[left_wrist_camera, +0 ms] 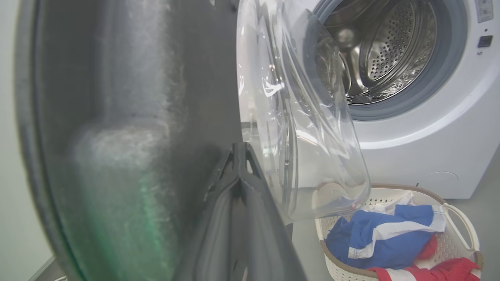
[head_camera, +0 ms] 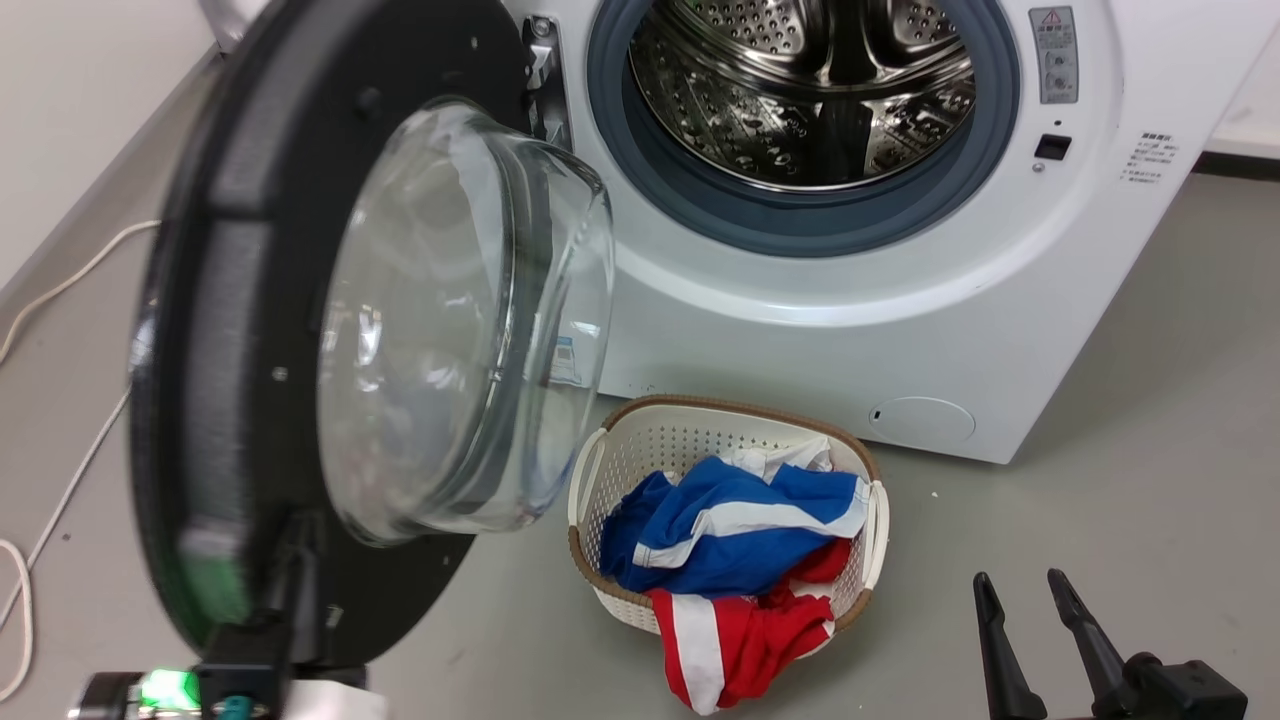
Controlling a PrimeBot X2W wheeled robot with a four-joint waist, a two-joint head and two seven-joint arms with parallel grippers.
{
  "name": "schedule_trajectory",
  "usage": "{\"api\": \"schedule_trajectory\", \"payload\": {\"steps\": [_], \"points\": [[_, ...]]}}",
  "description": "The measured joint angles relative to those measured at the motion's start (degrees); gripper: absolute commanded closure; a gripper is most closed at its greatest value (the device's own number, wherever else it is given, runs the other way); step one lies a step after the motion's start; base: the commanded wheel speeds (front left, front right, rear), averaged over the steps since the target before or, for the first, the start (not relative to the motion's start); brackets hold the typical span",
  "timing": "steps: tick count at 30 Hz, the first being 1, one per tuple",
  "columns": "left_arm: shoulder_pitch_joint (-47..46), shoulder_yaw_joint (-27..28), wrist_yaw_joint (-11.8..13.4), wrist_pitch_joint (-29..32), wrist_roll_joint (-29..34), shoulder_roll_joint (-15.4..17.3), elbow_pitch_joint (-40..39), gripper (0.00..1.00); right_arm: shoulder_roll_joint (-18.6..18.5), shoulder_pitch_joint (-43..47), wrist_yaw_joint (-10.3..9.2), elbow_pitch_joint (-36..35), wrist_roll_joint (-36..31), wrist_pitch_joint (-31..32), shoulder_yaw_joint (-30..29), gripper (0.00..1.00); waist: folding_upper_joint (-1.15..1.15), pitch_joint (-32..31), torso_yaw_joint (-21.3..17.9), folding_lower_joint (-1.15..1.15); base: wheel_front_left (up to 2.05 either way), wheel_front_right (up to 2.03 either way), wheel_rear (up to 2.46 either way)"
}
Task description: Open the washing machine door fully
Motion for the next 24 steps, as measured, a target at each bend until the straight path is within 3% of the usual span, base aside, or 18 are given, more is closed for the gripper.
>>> {"api": "schedule_trajectory", "payload": {"steps": [5,11,24], "points": [[-0.01,3.85,1.37,-0.79,-1.43,0.99,1.37,1.00,0.00,-0.46,0.00,-0.13,-0.25,0.00,-0.19,0.00,0.00,1.27,-0.10,0.00,0.00,0.00,0.00],[-1.69,8.09,1.30,-1.23,-3.56,2.33,3.05,1.00,0.00,-1.27,0.00,-0.29,-1.13,0.00,-0.41,0.00,0.00,3.32,-0.20,0.00,0.00,0.00,0.00],[-9.73,17.41,-1.67,-1.55,-7.71,6.43,10.05,1.00,-1.02,-4.63,0.00,-0.43,-1.94,0.00,-0.86,0.00,0.00,9.31,-0.95,0.00,0.00,0.00,0.00]]}}
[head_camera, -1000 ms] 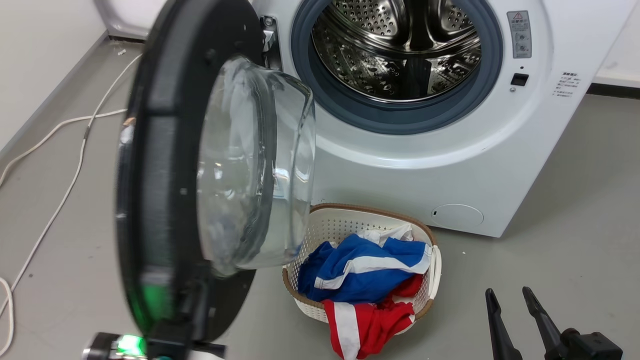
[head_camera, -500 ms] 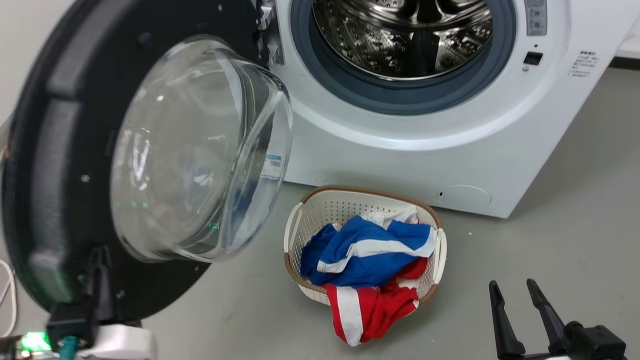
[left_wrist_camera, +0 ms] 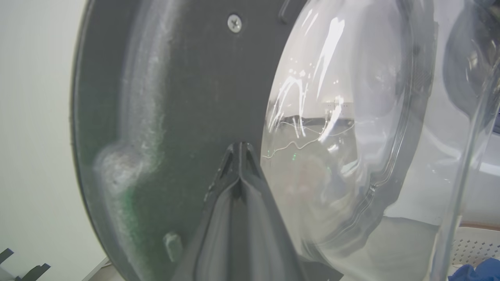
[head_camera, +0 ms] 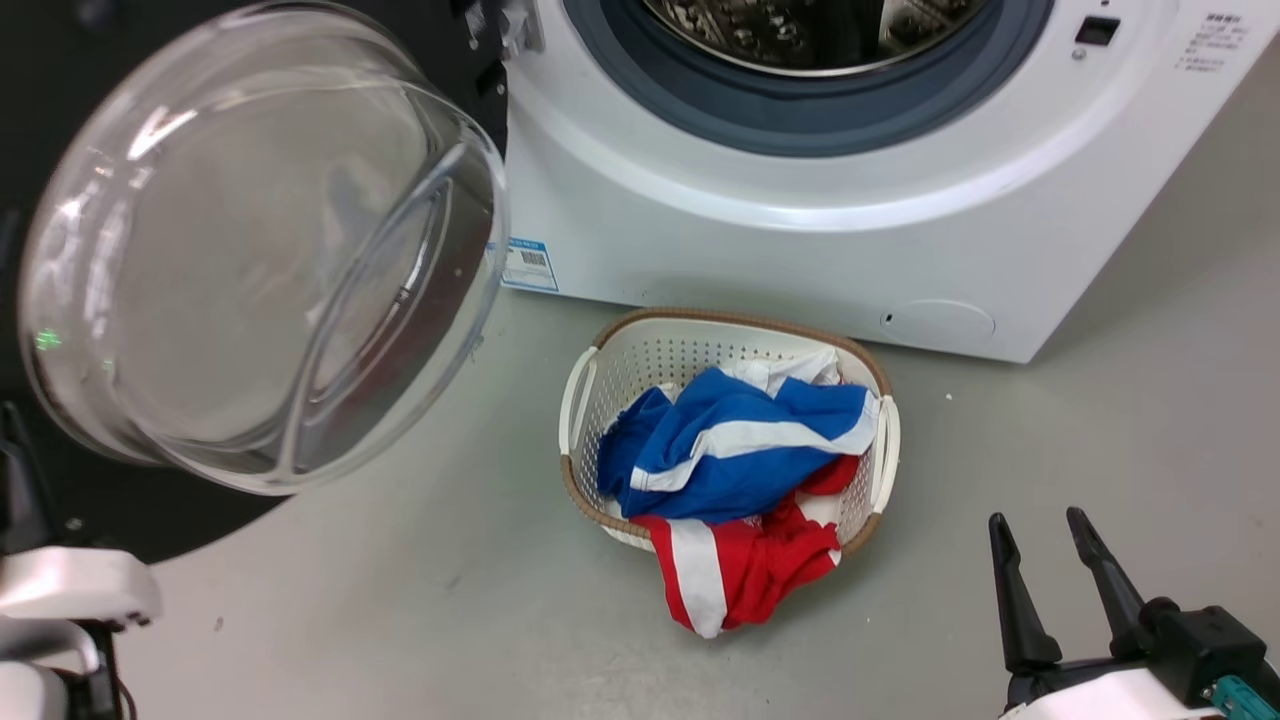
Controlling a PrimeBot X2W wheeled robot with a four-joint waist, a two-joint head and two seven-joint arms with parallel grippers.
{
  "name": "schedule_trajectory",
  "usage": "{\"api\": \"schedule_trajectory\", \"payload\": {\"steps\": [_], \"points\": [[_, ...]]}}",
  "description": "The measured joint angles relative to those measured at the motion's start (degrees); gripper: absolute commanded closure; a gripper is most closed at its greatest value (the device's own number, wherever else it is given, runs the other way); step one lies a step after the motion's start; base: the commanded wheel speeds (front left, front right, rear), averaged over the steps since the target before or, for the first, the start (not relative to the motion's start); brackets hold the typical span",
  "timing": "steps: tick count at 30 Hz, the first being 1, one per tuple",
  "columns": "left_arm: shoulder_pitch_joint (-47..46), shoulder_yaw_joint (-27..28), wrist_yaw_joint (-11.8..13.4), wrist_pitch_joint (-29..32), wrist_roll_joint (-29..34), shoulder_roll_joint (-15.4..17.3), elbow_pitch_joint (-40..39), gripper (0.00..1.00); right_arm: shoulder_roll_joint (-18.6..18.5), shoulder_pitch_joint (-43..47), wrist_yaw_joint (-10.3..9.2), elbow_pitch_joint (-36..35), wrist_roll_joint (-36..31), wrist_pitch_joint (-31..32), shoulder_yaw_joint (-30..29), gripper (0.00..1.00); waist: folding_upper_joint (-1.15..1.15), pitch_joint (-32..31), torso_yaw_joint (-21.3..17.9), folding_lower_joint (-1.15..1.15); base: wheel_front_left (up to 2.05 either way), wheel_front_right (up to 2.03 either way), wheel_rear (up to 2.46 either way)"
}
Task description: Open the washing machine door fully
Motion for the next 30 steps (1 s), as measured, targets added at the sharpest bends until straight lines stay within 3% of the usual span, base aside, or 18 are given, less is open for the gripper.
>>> {"api": "schedule_trajectory", "payload": {"steps": [14,22,30], "points": [[-8.43,7.58,-4.67,-0.05,-3.20,3.52,10.98,1.00,-1.44,-2.58,0.00,-0.31,-0.53,0.00,0.16,0.00,0.00,5.12,-1.06,0.00,0.00,0.00,0.00],[-13.48,11.06,-8.64,-0.05,-3.87,6.46,18.93,1.00,-2.10,-3.61,0.00,-0.36,-0.71,0.00,0.03,0.00,0.00,7.21,-1.52,0.00,0.00,0.00,0.00],[-17.23,12.82,-11.96,-0.05,-2.87,6.55,26.74,1.00,-2.12,-3.68,0.01,0.07,-0.75,0.00,0.15,0.00,0.00,7.11,-2.30,0.00,0.00,0.00,0.00]]}}
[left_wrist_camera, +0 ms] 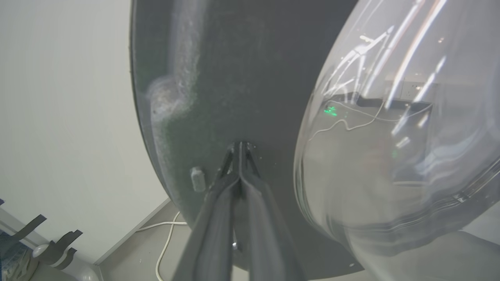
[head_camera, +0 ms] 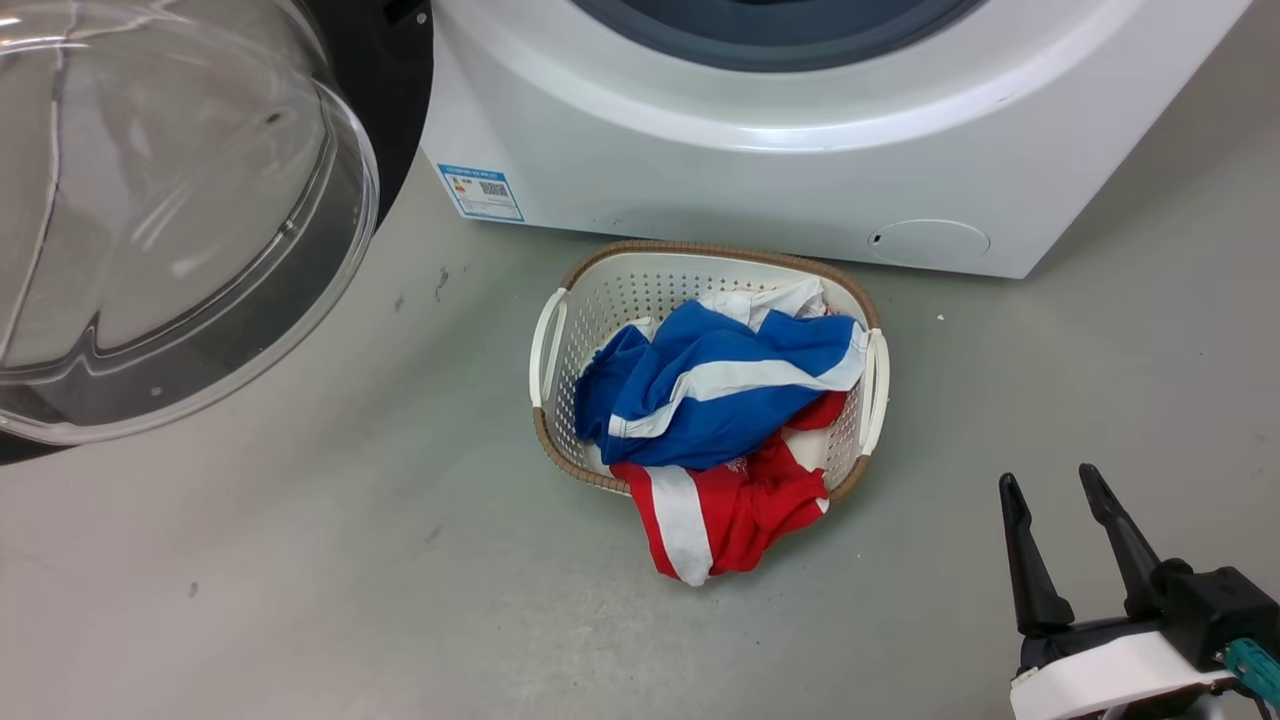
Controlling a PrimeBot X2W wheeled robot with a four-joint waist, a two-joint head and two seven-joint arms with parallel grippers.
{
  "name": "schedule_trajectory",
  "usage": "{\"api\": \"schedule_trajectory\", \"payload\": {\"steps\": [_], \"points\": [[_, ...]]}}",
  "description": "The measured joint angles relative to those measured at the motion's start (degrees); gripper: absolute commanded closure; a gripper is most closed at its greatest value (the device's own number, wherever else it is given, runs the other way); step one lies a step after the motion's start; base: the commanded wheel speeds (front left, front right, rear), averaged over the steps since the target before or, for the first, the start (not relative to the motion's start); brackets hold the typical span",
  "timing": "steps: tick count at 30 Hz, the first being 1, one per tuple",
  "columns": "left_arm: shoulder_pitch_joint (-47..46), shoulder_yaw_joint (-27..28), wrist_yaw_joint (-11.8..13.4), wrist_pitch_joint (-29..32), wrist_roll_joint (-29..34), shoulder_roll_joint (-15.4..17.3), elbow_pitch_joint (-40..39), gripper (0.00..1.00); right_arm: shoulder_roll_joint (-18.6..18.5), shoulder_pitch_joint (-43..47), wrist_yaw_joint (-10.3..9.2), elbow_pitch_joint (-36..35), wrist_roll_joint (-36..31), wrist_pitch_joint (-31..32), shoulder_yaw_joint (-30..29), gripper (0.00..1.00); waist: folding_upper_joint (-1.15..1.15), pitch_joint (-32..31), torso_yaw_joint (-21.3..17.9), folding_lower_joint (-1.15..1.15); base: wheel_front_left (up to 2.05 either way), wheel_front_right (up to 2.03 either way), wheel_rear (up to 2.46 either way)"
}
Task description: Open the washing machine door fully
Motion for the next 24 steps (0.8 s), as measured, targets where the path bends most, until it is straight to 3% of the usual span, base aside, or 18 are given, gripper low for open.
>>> {"api": "schedule_trajectory", "payload": {"steps": [8,22,23,24], "points": [[2.11,3.15,-2.15,0.05,4.20,-3.70,-0.54,1.00,0.93,0.80,-0.01,0.25,-0.07,0.00,-0.69,0.00,0.00,-2.97,-0.22,0.00,0.00,0.00,0.00],[13.72,6.78,-6.16,0.07,12.88,-12.99,-16.48,1.00,2.67,5.56,0.00,-3.67,-2.40,0.00,-2.60,0.00,0.00,-13.27,-0.12,-0.01,0.00,0.00,0.00],[14.31,6.53,-6.37,0.07,13.32,-13.91,-17.92,0.87,2.74,5.96,0.00,-3.93,-2.47,0.00,-2.68,0.00,0.00,-13.93,-0.07,-0.01,0.00,0.00,0.00],[14.93,6.06,-6.61,0.07,13.84,-14.80,-19.42,0.60,2.78,6.32,0.00,-4.08,-2.58,0.00,-2.75,0.00,0.00,-14.54,-0.01,-0.01,0.00,0.00,0.00]]}}
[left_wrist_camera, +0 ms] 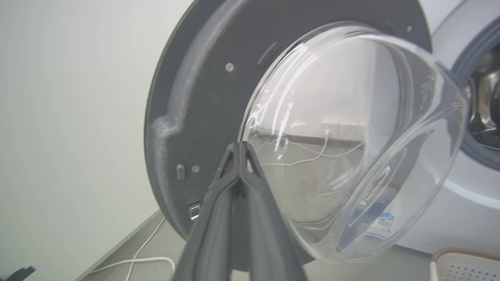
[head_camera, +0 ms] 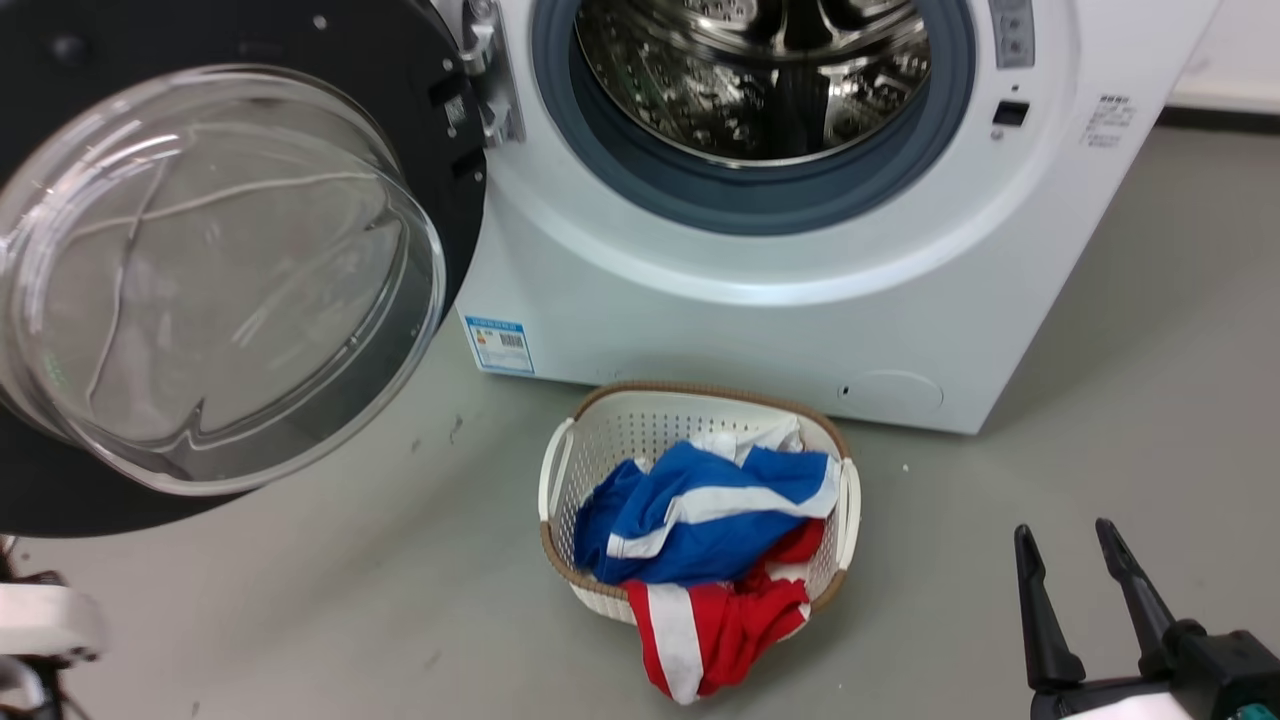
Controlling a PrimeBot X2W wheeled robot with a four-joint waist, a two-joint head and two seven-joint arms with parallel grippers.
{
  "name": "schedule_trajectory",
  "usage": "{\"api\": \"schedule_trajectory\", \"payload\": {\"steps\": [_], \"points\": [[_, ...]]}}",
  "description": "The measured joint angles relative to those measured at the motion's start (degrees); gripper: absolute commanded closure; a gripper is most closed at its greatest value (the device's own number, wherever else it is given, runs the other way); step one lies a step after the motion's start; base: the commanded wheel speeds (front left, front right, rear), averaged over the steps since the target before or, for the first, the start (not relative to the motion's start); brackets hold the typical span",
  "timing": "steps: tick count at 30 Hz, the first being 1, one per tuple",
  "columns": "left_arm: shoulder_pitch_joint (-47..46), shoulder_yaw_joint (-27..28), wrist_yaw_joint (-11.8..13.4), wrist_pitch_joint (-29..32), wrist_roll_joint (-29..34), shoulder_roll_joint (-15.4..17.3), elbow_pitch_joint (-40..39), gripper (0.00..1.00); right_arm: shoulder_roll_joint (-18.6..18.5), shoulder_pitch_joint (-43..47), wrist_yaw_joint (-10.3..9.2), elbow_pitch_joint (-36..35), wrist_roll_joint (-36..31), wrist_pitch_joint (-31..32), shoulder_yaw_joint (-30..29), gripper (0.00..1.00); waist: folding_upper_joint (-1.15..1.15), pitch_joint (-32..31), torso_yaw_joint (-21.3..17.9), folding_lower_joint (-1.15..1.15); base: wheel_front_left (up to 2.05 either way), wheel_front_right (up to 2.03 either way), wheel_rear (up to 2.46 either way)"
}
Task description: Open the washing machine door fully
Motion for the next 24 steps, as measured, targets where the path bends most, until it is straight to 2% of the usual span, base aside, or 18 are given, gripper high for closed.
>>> {"api": "schedule_trajectory", "payload": {"steps": [1,2,9,13,18,24], "points": [[0.65,-0.47,-0.01,-0.01,0.60,-1.04,-1.82,0.16,0.07,0.37,0.00,-0.11,-0.12,0.00,-0.02,0.00,0.00,-0.61,0.06,0.00,0.00,0.00,0.00],[1.30,-1.09,-0.02,-0.01,1.24,-2.03,-3.31,0.00,0.11,0.71,0.00,-0.21,-0.19,0.00,0.05,0.00,0.00,-1.17,0.11,0.00,0.00,0.00,0.00],[5.32,-7.32,-0.33,-0.01,5.36,-8.05,-13.01,0.00,0.32,1.44,0.00,-1.09,-0.45,0.00,0.32,0.00,0.00,-4.03,-0.10,0.00,0.00,0.00,0.00],[6.87,-10.39,-0.91,0.00,6.01,-9.84,-16.02,0.00,0.33,1.44,0.00,-2.49,-0.53,0.00,0.26,0.00,0.00,-4.66,-0.95,0.00,0.00,0.00,0.00],[8.21,-13.92,-1.93,-0.01,4.98,-12.88,-18.50,0.00,0.34,1.46,0.00,-5.46,0.27,0.00,0.22,0.00,0.00,-5.06,-2.29,0.00,0.00,0.00,0.00],[10.04,-17.23,-2.15,0.00,4.39,-14.80,-17.62,0.00,0.34,2.01,0.00,-7.25,0.58,0.00,1.48,0.00,0.00,-5.42,-4.27,0.00,0.00,0.00,0.00]]}}
